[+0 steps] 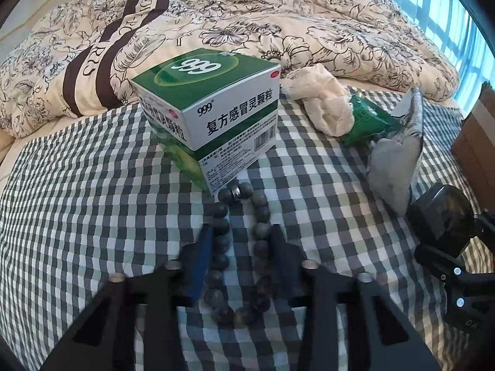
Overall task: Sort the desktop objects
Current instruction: 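Close the left tool on the black bead bracelet and lift it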
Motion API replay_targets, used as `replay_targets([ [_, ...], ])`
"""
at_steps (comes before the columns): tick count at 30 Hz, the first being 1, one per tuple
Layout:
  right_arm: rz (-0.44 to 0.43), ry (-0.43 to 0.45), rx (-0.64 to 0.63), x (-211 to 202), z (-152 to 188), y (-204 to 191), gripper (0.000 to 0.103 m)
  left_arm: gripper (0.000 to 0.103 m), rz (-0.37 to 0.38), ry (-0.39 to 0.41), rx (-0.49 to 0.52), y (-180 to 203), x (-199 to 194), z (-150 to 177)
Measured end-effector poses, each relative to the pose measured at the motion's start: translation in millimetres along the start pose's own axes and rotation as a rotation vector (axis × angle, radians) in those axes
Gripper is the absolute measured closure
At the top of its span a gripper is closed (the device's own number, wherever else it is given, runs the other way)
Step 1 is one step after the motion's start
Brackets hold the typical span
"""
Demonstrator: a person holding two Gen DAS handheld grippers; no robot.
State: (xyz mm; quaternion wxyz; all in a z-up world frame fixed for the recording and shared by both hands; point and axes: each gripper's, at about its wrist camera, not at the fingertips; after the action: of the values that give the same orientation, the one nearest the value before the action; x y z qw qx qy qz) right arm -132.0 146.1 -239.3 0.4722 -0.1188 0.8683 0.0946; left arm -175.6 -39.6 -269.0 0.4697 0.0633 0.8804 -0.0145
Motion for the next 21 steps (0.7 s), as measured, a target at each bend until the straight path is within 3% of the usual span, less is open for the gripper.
replay_targets([
  [4, -0.008, 0.008, 0.0, -3.4, 0.4, -1.9, 0.045, 0.08, 0.024, -0.001, -0.007, -2.1, -2.6, 0.3],
  [7, -0.025, 0.013, 0.003, -5.2, 0.2, -1.9, 0.045, 0.092, 0.036, 0.011, -0.015, -3.7, -8.2, -0.7],
  [21, -0.041, 0.055, 0.028, -25.9, -4.5, 0.1, 0.046, 0.092, 0.045, 0.044, -0.003, 0.9, -31.6, -7.1],
])
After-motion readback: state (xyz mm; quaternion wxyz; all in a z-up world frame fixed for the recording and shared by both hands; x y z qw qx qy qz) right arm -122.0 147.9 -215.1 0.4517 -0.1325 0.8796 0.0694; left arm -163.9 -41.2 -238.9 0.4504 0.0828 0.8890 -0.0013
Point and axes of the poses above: each gripper's, at about its wrist camera, not at the fingertips, and x roughly the way its jaws point, y to its right, z to its underside, and after that the axes turned 5 degrees about -x, right-handed
